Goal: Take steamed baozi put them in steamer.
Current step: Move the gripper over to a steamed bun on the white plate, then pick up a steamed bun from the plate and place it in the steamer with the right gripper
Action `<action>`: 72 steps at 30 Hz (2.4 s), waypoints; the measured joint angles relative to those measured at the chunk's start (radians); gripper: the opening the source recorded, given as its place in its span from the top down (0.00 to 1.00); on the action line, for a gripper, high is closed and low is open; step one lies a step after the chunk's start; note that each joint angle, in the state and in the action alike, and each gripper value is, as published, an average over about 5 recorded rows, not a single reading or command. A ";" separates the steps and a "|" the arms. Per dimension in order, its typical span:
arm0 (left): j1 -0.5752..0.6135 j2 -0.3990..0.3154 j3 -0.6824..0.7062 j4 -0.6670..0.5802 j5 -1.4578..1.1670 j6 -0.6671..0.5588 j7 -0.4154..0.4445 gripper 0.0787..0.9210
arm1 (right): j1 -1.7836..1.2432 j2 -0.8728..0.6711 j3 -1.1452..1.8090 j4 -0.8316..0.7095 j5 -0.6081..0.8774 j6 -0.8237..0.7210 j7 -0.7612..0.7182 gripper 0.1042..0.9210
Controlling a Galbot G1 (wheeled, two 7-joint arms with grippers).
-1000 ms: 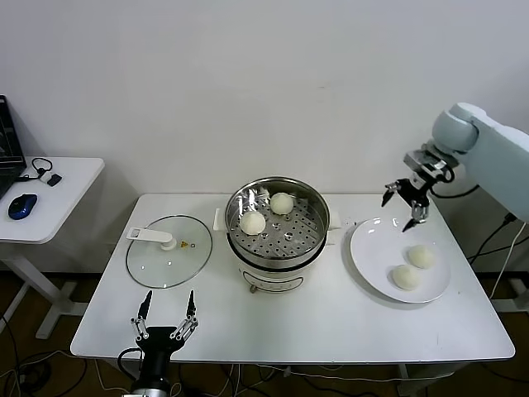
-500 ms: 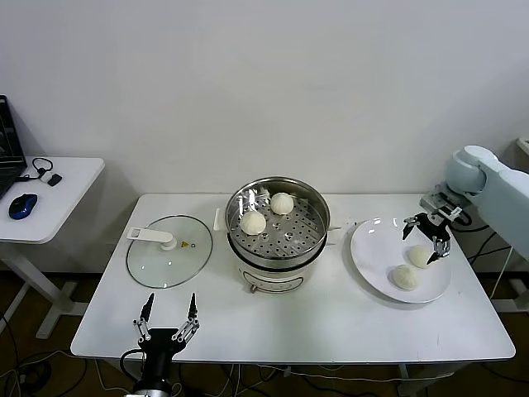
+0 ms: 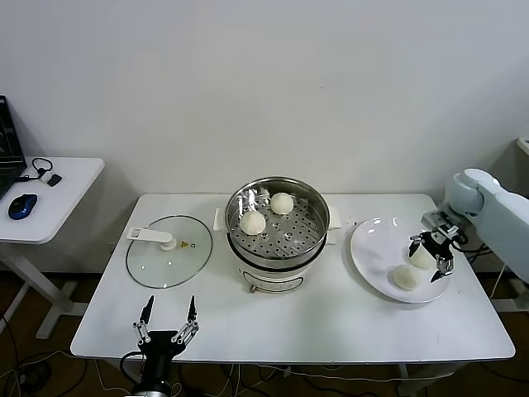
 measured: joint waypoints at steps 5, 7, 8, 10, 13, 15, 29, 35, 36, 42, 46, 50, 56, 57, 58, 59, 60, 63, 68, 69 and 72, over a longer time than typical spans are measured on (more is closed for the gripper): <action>0.001 0.000 -0.001 0.004 -0.003 0.000 0.001 0.12 | -0.034 0.025 0.032 -0.031 -0.017 -0.014 0.011 0.12; 0.002 0.000 -0.001 0.005 -0.004 0.000 0.001 0.12 | -0.045 0.036 0.044 -0.042 -0.025 -0.017 0.015 0.12; 0.002 0.000 -0.002 0.006 -0.005 0.000 0.001 0.12 | -0.050 0.041 0.049 -0.047 -0.028 -0.018 0.016 0.12; 0.003 0.000 -0.003 0.007 -0.005 -0.001 0.001 0.12 | -0.057 0.052 0.060 -0.057 -0.035 -0.020 0.018 0.12; 0.004 0.000 -0.004 0.008 -0.006 -0.001 0.001 0.12 | -0.064 0.066 0.073 -0.069 -0.042 -0.022 0.021 0.12; 0.004 0.000 -0.005 0.008 -0.007 -0.002 0.001 0.12 | -0.066 0.075 0.081 -0.076 -0.047 -0.022 0.022 0.12; 0.001 0.000 -0.005 0.011 -0.009 0.000 0.002 0.12 | -0.097 0.099 0.117 -0.095 -0.071 -0.022 0.023 0.12; 0.000 0.000 -0.001 0.011 -0.010 0.002 0.002 0.12 | -0.106 0.112 0.135 -0.107 -0.086 -0.018 0.023 0.12; 0.001 0.000 -0.001 0.011 -0.010 0.002 0.002 0.12 | -0.107 0.114 0.137 -0.109 -0.089 -0.017 0.023 0.12; 0.002 0.000 -0.001 0.012 -0.011 0.002 0.002 0.12 | -0.109 0.125 0.150 -0.120 -0.103 -0.010 0.023 0.12; 0.003 -0.001 -0.001 0.012 -0.012 0.002 0.002 0.12 | -0.110 0.127 0.156 -0.124 -0.111 -0.007 0.023 0.19; 0.003 -0.002 -0.001 0.012 -0.012 0.002 0.002 0.12 | -0.113 0.126 0.162 -0.126 -0.116 -0.005 0.023 0.26; 0.003 -0.002 0.000 0.012 -0.013 0.002 0.002 0.12 | -0.118 0.126 0.167 -0.126 -0.120 -0.003 0.023 0.30; 0.003 -0.002 0.000 0.012 -0.013 0.002 0.002 0.12 | -0.118 0.125 0.167 -0.125 -0.119 -0.003 0.023 0.30; 0.003 -0.002 0.000 0.012 -0.013 0.002 0.002 0.12 | -0.117 0.125 0.167 -0.124 -0.119 -0.002 0.022 0.31; 0.003 -0.002 0.000 0.012 -0.014 0.002 0.002 0.12 | -0.116 0.124 0.166 -0.123 -0.118 -0.002 0.022 0.31; 0.003 -0.002 -0.001 0.012 -0.014 0.001 0.002 0.12 | -0.115 0.122 0.165 -0.121 -0.117 -0.002 0.021 0.31; 0.003 -0.003 -0.001 0.012 -0.015 0.001 0.002 0.12 | -0.109 0.117 0.159 -0.115 -0.112 -0.002 0.018 0.32; 0.003 -0.004 -0.001 0.011 -0.015 -0.001 0.002 0.12 | -0.097 0.106 0.146 -0.100 -0.096 -0.001 0.011 0.34; 0.003 -0.005 -0.001 0.011 -0.015 -0.001 0.002 0.12 | -0.094 0.103 0.142 -0.096 -0.092 0.000 0.009 0.35; 0.002 -0.005 -0.002 0.011 -0.016 -0.002 0.001 0.12 | -0.078 0.092 0.125 -0.079 -0.075 0.001 0.006 0.35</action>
